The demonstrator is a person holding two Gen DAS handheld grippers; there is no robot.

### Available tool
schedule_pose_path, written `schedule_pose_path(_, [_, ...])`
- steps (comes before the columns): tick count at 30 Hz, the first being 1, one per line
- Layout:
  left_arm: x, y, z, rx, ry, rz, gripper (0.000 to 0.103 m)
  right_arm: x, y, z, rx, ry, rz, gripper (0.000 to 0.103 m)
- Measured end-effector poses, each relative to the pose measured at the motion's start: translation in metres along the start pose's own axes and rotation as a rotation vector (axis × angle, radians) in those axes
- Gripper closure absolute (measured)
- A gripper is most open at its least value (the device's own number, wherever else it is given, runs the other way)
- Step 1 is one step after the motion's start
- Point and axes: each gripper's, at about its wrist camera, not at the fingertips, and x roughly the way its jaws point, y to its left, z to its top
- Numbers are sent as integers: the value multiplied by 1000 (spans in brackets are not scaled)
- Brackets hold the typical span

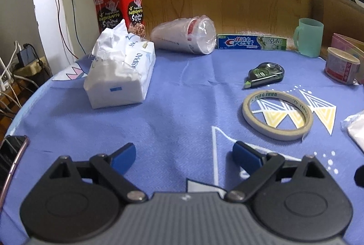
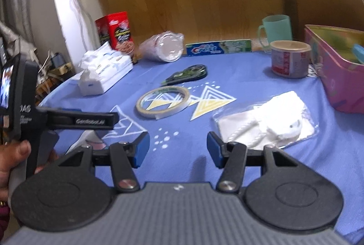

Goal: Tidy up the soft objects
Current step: 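Move the right tool over the beige masking tape roll, then close the right tool on the rim of the masking tape roll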

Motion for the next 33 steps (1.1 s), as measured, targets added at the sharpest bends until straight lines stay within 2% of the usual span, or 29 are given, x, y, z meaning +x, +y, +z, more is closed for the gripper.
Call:
schedule_pose_path(11, [0,0,0,-2,2,15,4,28,11,16,-75,59,63,43])
schedule_pose_path(16, [0,1,0,-15,5,9,4,53,15,38,-142,94,53,32])
schedule_pose_path(19, [-1,1,0,-20,6,10,4,75,12,50,-156,148,45,19])
schedule_pose_path(24, [2,9,0,-66,17,7,3,101,6,58,-127,233,54,15])
schedule_pose_path(31, [0,12,-2,-103,20,24,3,105,6,58,-155,226,69,17])
schedule_pose_path(33, [0,13,-2,-115,22,31,3,104,6,58,-164,223,90,25])
